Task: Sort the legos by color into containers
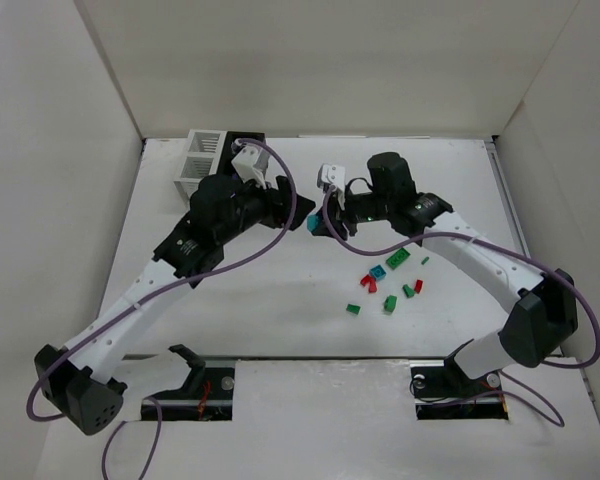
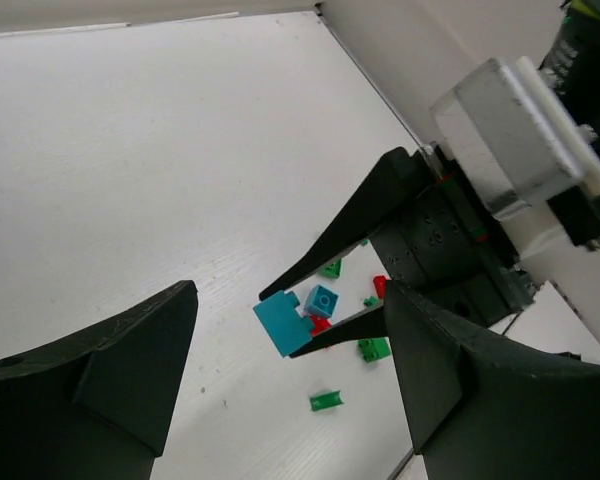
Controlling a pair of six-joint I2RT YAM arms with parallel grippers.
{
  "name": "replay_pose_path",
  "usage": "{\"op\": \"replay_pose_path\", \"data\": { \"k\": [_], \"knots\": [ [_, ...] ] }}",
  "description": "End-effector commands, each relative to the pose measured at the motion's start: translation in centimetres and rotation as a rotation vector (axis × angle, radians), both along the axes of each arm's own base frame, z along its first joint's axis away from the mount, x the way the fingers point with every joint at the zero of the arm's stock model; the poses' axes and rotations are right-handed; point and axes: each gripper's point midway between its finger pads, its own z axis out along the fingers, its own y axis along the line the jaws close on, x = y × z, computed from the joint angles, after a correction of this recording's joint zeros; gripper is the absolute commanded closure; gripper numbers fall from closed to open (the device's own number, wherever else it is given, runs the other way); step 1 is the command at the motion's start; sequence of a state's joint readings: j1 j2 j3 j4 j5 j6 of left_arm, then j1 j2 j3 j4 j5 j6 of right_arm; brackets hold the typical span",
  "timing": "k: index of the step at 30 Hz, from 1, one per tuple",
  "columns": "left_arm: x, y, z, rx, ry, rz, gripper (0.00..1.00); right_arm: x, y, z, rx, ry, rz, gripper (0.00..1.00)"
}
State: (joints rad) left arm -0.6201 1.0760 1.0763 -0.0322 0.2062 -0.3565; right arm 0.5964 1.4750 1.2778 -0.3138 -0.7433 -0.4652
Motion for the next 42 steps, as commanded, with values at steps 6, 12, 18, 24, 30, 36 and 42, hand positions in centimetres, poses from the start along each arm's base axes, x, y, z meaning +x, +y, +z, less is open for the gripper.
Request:
{"op": "replay_pose_path", "data": {
  "k": [6,12,18,24,30,36,42],
  "knots": [
    [1.7,-1.3,-2.0,0.037,0.056,-0.008,0.22,-0.3,0.4,3.5,0.076,-0.081,0.013,0.86],
    [1.6,-1.8,-1.7,0.028,0.051,-0.029,0.21,0.3,1.0,4.0,0.078,-0.096,-0.024,0.86],
    [1.5,-2.3,-2.4,0.029,0.078,-0.054,0.23,1.0,1.2,4.2,0.09,-0.096,-0.054,0.86],
    [1.5,-2.8,-4.0,0.059,0.132,-0.077,0.33,1.5,0.9,5.5,0.112,-0.136,-0.09,0.86],
    [1.2,-3.4,-5.2,0.072,0.172,-0.118,0.43,1.2,1.0,5.6,0.116,-0.145,-0.09,0.85],
    [1.1,-3.2,-6.0,0.1,0.197,-0.114,0.42,1.5,0.8,6.2,0.123,-0.156,-0.114,0.85],
    [1.0,-3.1,-6.1,0.112,0.2,-0.115,0.57,1.7,0.6,6.5,0.124,-0.167,-0.133,0.85]
  ]
}}
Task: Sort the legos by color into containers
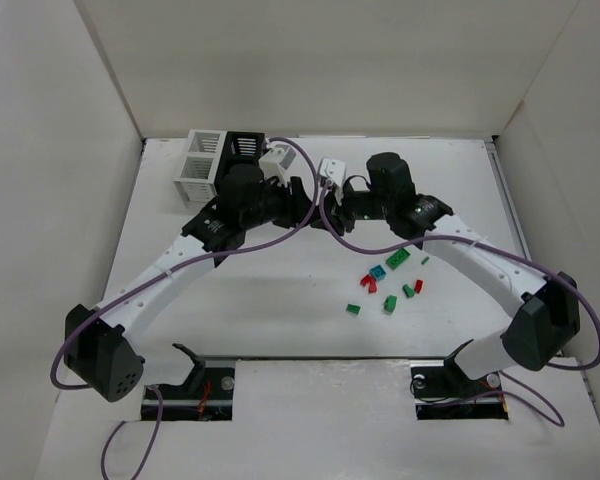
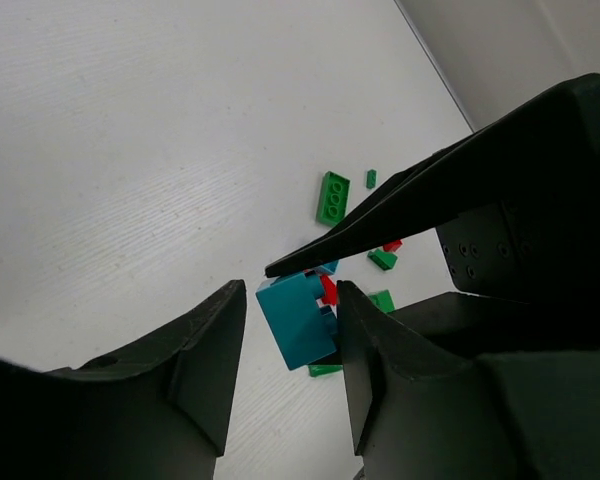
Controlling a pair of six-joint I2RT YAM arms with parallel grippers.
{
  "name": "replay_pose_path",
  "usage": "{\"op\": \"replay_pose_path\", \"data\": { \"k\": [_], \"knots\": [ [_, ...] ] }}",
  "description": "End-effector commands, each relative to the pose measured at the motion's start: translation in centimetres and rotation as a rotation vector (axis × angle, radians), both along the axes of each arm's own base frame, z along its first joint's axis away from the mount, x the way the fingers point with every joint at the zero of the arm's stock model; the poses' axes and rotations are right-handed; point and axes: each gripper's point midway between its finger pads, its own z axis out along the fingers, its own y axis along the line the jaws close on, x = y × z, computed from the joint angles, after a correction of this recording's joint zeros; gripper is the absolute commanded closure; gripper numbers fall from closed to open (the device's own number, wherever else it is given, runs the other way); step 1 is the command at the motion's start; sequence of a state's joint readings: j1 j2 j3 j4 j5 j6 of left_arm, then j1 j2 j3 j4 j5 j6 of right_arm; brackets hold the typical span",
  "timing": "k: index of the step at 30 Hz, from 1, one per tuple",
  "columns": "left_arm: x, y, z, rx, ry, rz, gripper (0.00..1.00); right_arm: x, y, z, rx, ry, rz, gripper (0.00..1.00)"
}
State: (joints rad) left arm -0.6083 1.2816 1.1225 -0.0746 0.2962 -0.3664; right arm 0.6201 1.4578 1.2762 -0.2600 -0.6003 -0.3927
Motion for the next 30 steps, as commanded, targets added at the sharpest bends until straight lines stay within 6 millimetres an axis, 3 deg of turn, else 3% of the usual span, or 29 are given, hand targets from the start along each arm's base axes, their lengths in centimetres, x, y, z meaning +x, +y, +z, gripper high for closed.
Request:
{"op": "replay_pose_path", "data": {
  "k": [1,6,8,12,15,20,30],
  "knots": [
    [-0.9,-0.2,-0.1,0.028,0.023,-0.034,0.64,0.1,0.5,5.1,0.107,-0.139,-0.002,0.85],
    [-1.3,-0.6,-0.6,0.022,0.036,-0.065,0.64,0.2,0.4,5.8,0.114,-0.165,-0.008,0.85],
    [-1.8,-0.9,0.1,0.0,0.025,-0.095,0.64,0.0,0.5,6.0,0.123,-0.17,0.005,0.85],
    [-1.8,-0.8,0.2,-0.007,0.029,-0.104,0.77,0.1,0.6,6.4,0.137,-0.175,0.002,0.85],
    [-1.7,-0.6,0.0,-0.001,0.042,-0.086,0.93,0.2,0.6,6.4,0.135,-0.177,-0.007,0.81],
    [-1.1,0.0,0.0,-0.008,0.05,-0.061,0.99,0.5,0.4,7.2,0.152,-0.194,-0.03,0.81],
    [0.1,0.7,1.3,-0.032,0.038,-0.013,1.0,0.4,0.7,6.6,0.154,-0.175,-0.015,0.67]
  ]
}}
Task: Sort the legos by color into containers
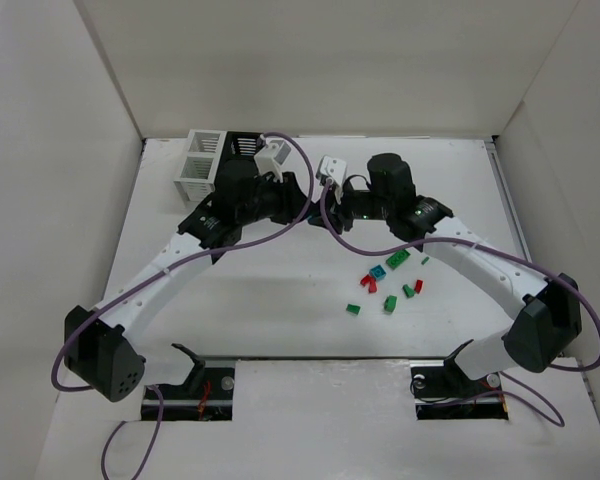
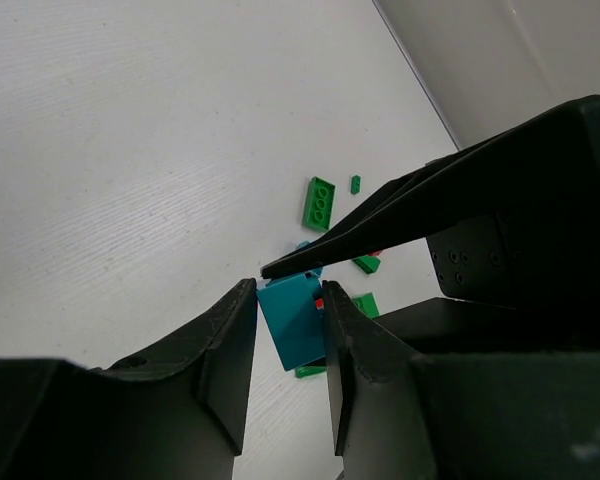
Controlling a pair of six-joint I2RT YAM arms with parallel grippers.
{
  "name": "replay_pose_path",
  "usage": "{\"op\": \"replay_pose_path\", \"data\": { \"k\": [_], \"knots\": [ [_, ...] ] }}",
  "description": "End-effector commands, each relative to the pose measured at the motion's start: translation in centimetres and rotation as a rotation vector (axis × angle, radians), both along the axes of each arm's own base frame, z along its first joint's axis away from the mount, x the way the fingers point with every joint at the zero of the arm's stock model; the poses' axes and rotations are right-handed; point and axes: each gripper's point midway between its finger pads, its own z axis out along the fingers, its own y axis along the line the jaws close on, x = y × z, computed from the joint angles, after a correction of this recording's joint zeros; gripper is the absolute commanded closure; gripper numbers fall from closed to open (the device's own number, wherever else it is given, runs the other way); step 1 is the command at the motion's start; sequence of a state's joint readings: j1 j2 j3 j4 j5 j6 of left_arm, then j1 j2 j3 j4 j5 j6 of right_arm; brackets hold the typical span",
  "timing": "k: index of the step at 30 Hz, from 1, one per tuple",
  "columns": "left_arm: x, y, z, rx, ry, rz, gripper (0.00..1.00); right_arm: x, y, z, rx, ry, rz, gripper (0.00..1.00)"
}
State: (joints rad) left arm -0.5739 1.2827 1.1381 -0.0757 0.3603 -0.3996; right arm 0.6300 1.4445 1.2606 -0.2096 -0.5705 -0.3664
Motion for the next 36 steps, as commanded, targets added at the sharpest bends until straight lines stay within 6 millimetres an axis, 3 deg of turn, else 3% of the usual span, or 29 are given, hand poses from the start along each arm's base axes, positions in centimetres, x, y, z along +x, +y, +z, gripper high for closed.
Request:
{"op": "replay_pose_path", "data": {
  "k": [1,4,6,8,9,12,14,15,16,20,24,26,27,28,30,31,32,34,35,36],
  "knots": [
    [0.0,0.5,0.4,0.013,0.012,0.0,1.0,0.0,0.5,5.9,0.128,-0.152,0.02,0.66],
    [0.2,0.6,0.6,0.011,0.003,0.009,1.0,0.0,0.5,5.9,0.128,-0.152,0.021,0.56],
    [0.4,0.7,0.6,0.011,0.006,0.029,1.0,0.0,0.5,5.9,0.128,-0.152,0.021,0.41],
    [0.8,1.0,1.0,0.007,-0.002,0.04,1.0,-0.2,0.6,5.9,0.13,-0.151,0.029,0.4],
    [0.8,1.0,1.0,0.007,-0.002,0.04,1.0,-0.2,0.6,5.9,0.13,-0.151,0.029,0.34],
    [1.2,1.3,1.4,0.004,-0.011,0.058,1.0,-0.2,0.8,5.5,0.127,-0.142,0.038,0.28],
    [1.6,1.6,1.6,-0.001,-0.019,0.069,1.0,-0.3,0.9,6.0,0.134,-0.147,0.047,0.16],
    [1.9,1.7,2.0,-0.002,-0.03,0.082,1.0,-0.3,0.9,6.0,0.134,-0.147,0.047,0.15],
    [2.1,1.9,2.0,0.002,-0.033,0.098,1.0,-0.4,0.9,6.0,0.136,-0.146,0.056,0.01],
    [3.9,3.7,2.0,0.011,-0.036,0.168,1.0,-0.6,0.3,5.7,0.134,-0.144,0.047,0.0],
    [7.2,6.5,1.4,0.045,-0.018,0.293,1.0,-0.5,-1.8,4.4,0.115,-0.12,-0.01,0.0],
    [9.4,8.5,2.3,0.053,-0.043,0.363,1.0,-0.3,-3.4,4.7,0.121,-0.126,-0.064,0.0],
    [10.3,9.4,2.5,0.055,-0.047,0.395,1.0,0.1,-4.3,3.8,0.112,-0.105,-0.099,0.0],
    [12.2,10.5,2.0,0.07,-0.055,0.424,1.0,0.1,-5.0,4.0,0.119,-0.104,-0.123,0.0],
    [14.7,12.1,3.1,0.089,-0.105,0.491,1.0,1.1,-6.5,3.5,0.11,-0.093,-0.196,0.0],
    [16.3,12.4,1.6,0.117,-0.082,0.498,1.0,1.5,-7.0,3.0,0.102,-0.088,-0.219,0.0],
    [18.0,13.5,3.4,0.101,-0.123,0.54,1.0,1.7,-7.3,3.0,0.112,-0.068,-0.236,0.0],
    [20.3,14.5,3.5,0.103,-0.125,0.572,1.0,2.6,-8.6,2.6,0.109,-0.052,-0.288,0.0],
    [22.3,15.5,2.1,0.107,-0.11,0.59,1.0,2.9,-9.0,2.5,0.113,-0.044,-0.305,0.0],
    [23.5,15.8,3.4,0.088,-0.142,0.593,1.0,3.2,-9.4,2.5,0.113,-0.044,-0.317,0.0]
  ]
}}
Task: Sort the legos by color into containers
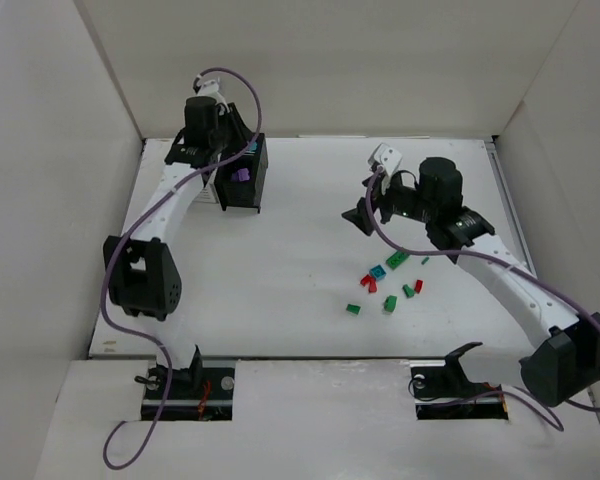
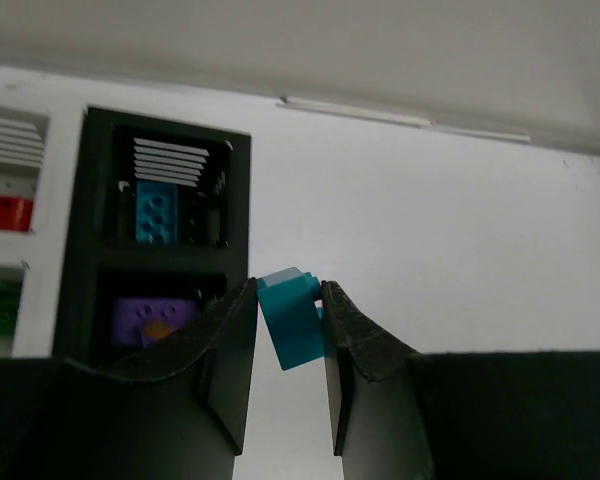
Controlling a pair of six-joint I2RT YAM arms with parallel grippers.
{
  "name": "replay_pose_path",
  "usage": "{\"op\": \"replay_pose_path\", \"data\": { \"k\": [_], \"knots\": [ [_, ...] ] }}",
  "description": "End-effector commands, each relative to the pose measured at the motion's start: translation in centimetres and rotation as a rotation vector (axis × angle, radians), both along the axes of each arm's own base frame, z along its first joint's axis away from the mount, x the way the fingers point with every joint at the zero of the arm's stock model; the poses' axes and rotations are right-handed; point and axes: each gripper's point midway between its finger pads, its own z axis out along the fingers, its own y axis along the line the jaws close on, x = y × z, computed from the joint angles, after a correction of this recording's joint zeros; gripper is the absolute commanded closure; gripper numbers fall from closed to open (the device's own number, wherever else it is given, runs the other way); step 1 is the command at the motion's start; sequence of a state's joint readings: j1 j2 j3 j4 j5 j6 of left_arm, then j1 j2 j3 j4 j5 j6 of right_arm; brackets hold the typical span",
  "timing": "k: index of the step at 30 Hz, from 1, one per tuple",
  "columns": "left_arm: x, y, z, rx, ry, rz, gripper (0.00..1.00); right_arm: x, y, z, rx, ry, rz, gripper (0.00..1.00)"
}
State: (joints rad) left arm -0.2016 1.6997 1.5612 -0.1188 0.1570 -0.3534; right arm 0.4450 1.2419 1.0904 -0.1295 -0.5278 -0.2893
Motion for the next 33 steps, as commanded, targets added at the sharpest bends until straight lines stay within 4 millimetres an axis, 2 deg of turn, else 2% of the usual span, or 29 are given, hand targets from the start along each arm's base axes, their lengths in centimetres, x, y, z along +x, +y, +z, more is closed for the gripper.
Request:
{"op": "replay_pose_path", "data": {
  "k": [1,2,3,5,6,7,8,9,10,11,13,14,15,16,17,18,20,21,22,23,24,25,26,27,28,30,31,32,33],
  "knots": [
    [4.3,2.1,3.7,0.002,-0.136,0.051,1.0,1.6,-2.1,0.8,0.038,-0.003,-0.102,0.0],
    [5.8,1.9,1.8,0.006,-0.111,0.051,1.0,2.0,-2.6,0.7,0.036,-0.004,-0.123,0.0],
    [7.0,2.7,3.1,-0.004,-0.142,0.077,1.0,2.4,-2.9,0.3,0.031,0.007,-0.135,0.0],
    [9.2,3.7,1.6,0.01,-0.098,0.108,1.0,3.3,-3.7,-0.5,0.028,0.033,-0.165,0.0],
    [9.7,3.7,0.0,0.014,-0.07,0.107,1.0,3.5,-4.1,-0.5,0.028,0.033,-0.174,0.0],
    [10.4,3.6,1.0,0.01,-0.097,0.108,1.0,3.8,-4.0,-0.5,0.028,0.033,-0.174,0.0],
    [11.1,3.5,0.8,0.009,-0.099,0.108,1.0,4.0,-4.4,-0.5,0.028,0.033,-0.186,0.0],
    [11.9,3.2,-0.7,0.017,-0.081,0.094,1.0,4.5,-4.8,-0.5,0.027,0.035,-0.198,0.0],
    [12.5,3.2,0.1,0.015,-0.096,0.094,1.0,4.7,-4.7,-1.0,0.022,0.048,-0.199,0.0],
    [12.8,3.1,-0.1,0.016,-0.092,0.094,1.0,4.9,-5.1,-1.1,0.027,0.055,-0.213,0.0],
    [13.7,3.6,-1.5,0.019,-0.077,0.103,1.0,5.3,-5.4,-1.0,0.03,0.058,-0.215,0.0],
    [13.7,3.6,-1.5,0.009,-0.074,0.107,0.94,5.5,-5.4,-1.4,0.026,0.067,-0.216,0.0],
    [13.9,3.5,-2.3,0.011,-0.06,0.107,0.91,5.6,-5.7,-1.5,0.026,0.067,-0.225,0.0],
    [14.2,3.8,-3.0,0.019,-0.051,0.124,0.9,5.6,-5.7,-1.5,0.032,0.074,-0.227,0.0],
    [14.2,3.8,-2.6,0.018,-0.059,0.124,0.89,5.8,-6.0,-1.5,0.032,0.074,-0.236,0.0],
    [14.3,4.7,-2.8,0.016,-0.049,0.153,0.89,5.7,-6.0,-1.9,0.029,0.083,-0.236,0.0],
    [14.3,5.0,-2.8,-0.007,-0.043,0.158,0.79,5.6,-6.1,-1.5,0.032,0.074,-0.236,0.0],
    [14.2,4.5,-3.4,-0.016,-0.034,0.134,0.65,5.6,-6.5,-2.0,0.028,0.084,-0.246,0.0],
    [14.0,4.6,-3.1,-0.016,-0.037,0.134,0.54,5.6,-6.5,-2.0,0.028,0.084,-0.246,0.0],
    [13.9,4.4,-2.2,-0.023,-0.056,0.124,0.3,5.6,-6.5,-2.0,0.028,0.084,-0.246,0.0],
    [13.8,4.4,-2.7,-0.022,-0.047,0.124,0.23,5.4,-6.5,-2.1,0.028,0.084,-0.246,0.0],
    [13.8,4.7,-2.9,-0.013,-0.036,0.141,0.21,5.5,-6.6,-2.1,0.026,0.083,-0.254,0.0],
    [13.6,4.8,-2.3,-0.004,-0.049,0.137,0.19,5.4,-6.7,-1.7,0.03,0.074,-0.254,0.0],
    [13.3,4.8,-1.9,0.005,-0.05,0.134,0.16,5.2,-6.7,-2.3,0.025,0.086,-0.255,0.0],
    [13.2,4.7,-2.3,0.002,-0.041,0.124,0.16,5.1,-6.8,-1.9,0.029,0.076,-0.254,0.0],
    [12.6,4.6,-1.4,0.006,-0.053,0.112,0.16,4.9,-6.9,-2.1,0.032,0.083,-0.267,0.0],
    [12.2,4.5,-1.8,0.004,-0.04,0.103,0.14,4.7,-6.9,-1.6,0.041,0.08,-0.269,0.0],
    [12.0,4.3,-1.8,0.0,-0.037,0.092,0.14,5.0,-7.6,-2.2,0.035,0.087,-0.293,0.0],
    [11.7,4.3,-1.7,0.0,-0.035,0.092,0.12,5.0,-7.8,-1.9,0.041,0.085,-0.312,0.0]
  ]
}}
